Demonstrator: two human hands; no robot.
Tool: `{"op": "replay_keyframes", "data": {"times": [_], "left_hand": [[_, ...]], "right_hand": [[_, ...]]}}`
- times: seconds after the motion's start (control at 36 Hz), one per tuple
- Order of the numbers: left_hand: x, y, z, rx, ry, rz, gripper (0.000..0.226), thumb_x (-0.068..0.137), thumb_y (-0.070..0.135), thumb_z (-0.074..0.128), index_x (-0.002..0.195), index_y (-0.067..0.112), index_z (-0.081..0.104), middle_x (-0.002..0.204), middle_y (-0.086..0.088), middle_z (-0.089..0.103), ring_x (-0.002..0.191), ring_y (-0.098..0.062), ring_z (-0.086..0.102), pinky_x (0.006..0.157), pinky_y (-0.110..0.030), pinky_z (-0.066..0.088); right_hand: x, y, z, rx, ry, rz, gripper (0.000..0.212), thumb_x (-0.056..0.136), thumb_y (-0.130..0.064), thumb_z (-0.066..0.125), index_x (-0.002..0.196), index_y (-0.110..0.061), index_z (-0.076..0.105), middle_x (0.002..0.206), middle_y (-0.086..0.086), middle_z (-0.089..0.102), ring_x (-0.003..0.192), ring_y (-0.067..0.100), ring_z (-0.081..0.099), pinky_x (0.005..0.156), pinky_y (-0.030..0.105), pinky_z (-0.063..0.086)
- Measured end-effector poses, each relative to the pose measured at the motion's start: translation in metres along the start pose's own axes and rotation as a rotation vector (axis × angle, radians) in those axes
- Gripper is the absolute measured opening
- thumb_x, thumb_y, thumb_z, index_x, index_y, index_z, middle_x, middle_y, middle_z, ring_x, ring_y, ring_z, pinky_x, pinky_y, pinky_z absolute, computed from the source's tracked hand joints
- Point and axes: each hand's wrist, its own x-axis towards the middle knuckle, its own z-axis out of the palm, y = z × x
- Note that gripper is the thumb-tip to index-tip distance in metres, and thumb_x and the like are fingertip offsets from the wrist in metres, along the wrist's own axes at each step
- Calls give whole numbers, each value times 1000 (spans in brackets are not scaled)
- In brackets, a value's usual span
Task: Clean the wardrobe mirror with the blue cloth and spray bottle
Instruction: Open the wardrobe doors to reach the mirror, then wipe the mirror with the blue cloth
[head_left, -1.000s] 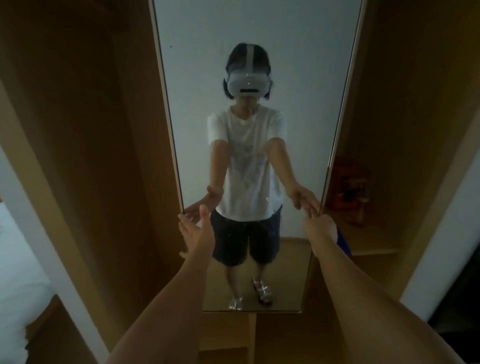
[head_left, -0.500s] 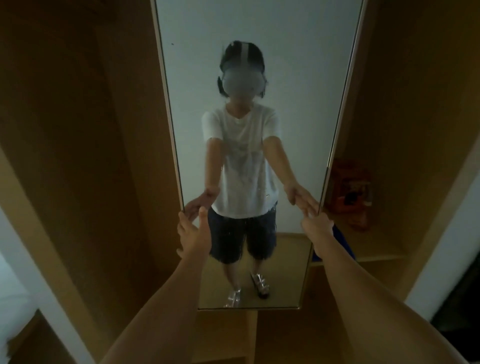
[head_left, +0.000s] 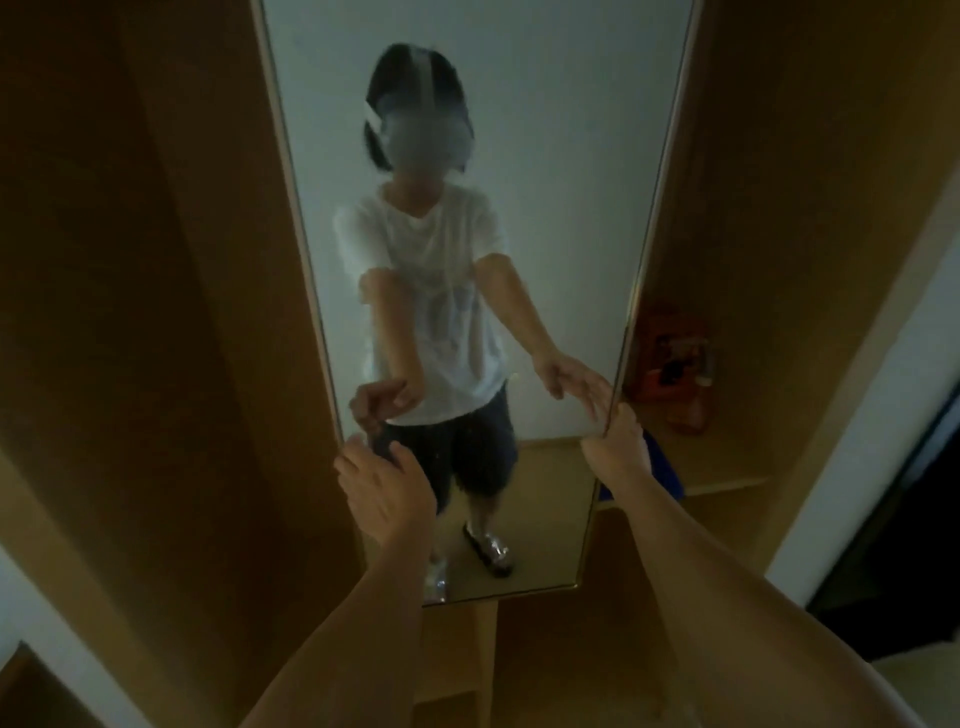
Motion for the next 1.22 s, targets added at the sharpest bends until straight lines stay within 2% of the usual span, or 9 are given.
{"op": "replay_keyframes", "data": {"times": [0.11,0.25,0.36,0.58,0.69,0.86,0.97,1.11,1.22], "left_hand": [[-40,13,26,-32,-146,163,27,93,22,44,118,11,44,114,-6,47,98,-21,50,72,-30,39],[-82,34,61,43,-301,340,31,93,27,43,124,21,40,108,5,48,87,-8,50,63,-25,39],[-116,44,92,141,-402,479,32,93,30,44,125,23,39,111,7,49,96,-8,51,64,-23,40],[-182,71,149,290,-497,674,13,92,29,42,104,28,46,97,13,48,82,-3,45,60,-18,33],[-200,90,179,329,-535,638,15,92,27,41,106,26,46,95,11,46,81,-5,43,61,-22,35],[-198,106,213,491,-701,431,40,94,26,43,132,21,33,127,-3,38,111,-22,44,77,-35,47],[-188,110,233,548,-779,273,55,95,33,43,143,18,19,144,-10,24,127,-32,32,95,-41,41],[-171,106,259,600,-746,181,60,96,39,36,146,19,9,152,-11,11,136,-34,19,103,-43,32],[-154,101,280,628,-739,95,61,97,43,30,147,20,4,155,-10,1,140,-34,5,107,-48,26]], "right_hand": [[-1,22,-12,-36,-50,-16,67,89,-10,51,148,-17,21,144,9,34,116,28,46,76,32,39],[12,54,-41,-95,-108,8,63,89,-10,51,146,-21,27,147,5,31,97,22,55,69,36,51],[31,82,-68,-148,-94,-13,58,86,-11,51,141,-22,37,137,4,44,70,7,50,50,24,39],[83,120,-111,-325,-193,-112,50,87,-8,51,134,-23,47,130,-1,54,98,14,56,67,25,43],[108,135,-118,-433,-243,-201,38,88,-13,55,125,-22,53,123,-1,58,92,13,56,64,25,41],[138,150,-118,-547,-376,-288,37,91,-14,54,127,-25,52,122,1,59,92,15,57,63,25,43],[154,147,-111,-550,-449,-306,46,94,-10,48,136,-25,46,133,2,52,102,18,59,69,26,48],[178,140,-89,-527,-530,-276,49,97,-9,41,143,-26,38,136,7,50,90,18,59,62,25,47],[194,139,-70,-569,-540,-230,52,99,-12,41,148,-21,26,147,10,36,117,25,53,77,29,48]]}}
